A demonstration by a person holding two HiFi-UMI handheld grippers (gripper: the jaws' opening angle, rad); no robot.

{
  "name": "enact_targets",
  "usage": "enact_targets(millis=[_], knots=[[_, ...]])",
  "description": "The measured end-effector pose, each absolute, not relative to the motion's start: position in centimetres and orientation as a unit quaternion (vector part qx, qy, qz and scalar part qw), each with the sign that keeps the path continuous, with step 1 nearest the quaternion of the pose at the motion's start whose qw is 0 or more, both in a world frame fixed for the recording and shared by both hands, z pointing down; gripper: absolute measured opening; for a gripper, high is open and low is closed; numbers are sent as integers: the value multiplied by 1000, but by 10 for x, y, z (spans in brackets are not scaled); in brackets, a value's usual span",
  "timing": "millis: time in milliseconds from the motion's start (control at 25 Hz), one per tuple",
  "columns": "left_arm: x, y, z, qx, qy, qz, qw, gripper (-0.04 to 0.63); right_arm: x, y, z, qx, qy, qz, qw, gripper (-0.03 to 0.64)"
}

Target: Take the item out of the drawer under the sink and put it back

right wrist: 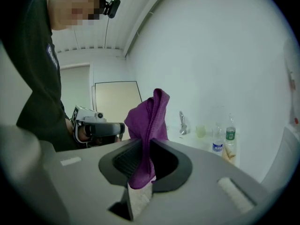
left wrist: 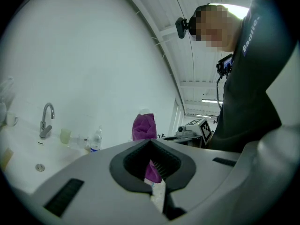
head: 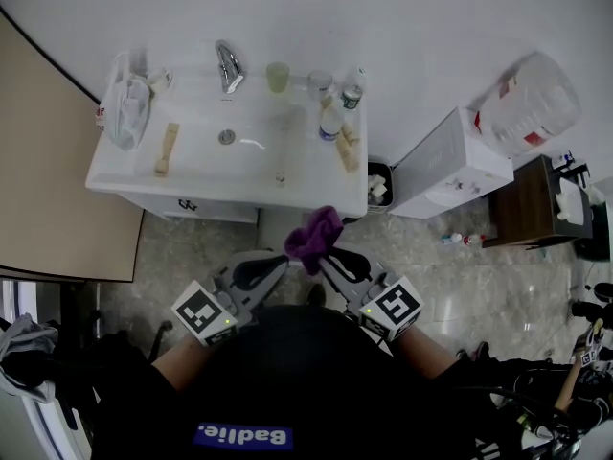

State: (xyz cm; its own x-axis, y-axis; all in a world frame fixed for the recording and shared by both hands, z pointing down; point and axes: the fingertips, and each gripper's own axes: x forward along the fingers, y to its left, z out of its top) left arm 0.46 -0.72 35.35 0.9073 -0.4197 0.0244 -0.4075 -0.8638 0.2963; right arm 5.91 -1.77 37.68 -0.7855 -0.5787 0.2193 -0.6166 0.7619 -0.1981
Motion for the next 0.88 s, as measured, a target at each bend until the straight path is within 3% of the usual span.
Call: enact_targets(millis=[880], knots=[[1,0,353,963,-217,-32,153,-11,57,-4,363,314,-938,142,44,57]])
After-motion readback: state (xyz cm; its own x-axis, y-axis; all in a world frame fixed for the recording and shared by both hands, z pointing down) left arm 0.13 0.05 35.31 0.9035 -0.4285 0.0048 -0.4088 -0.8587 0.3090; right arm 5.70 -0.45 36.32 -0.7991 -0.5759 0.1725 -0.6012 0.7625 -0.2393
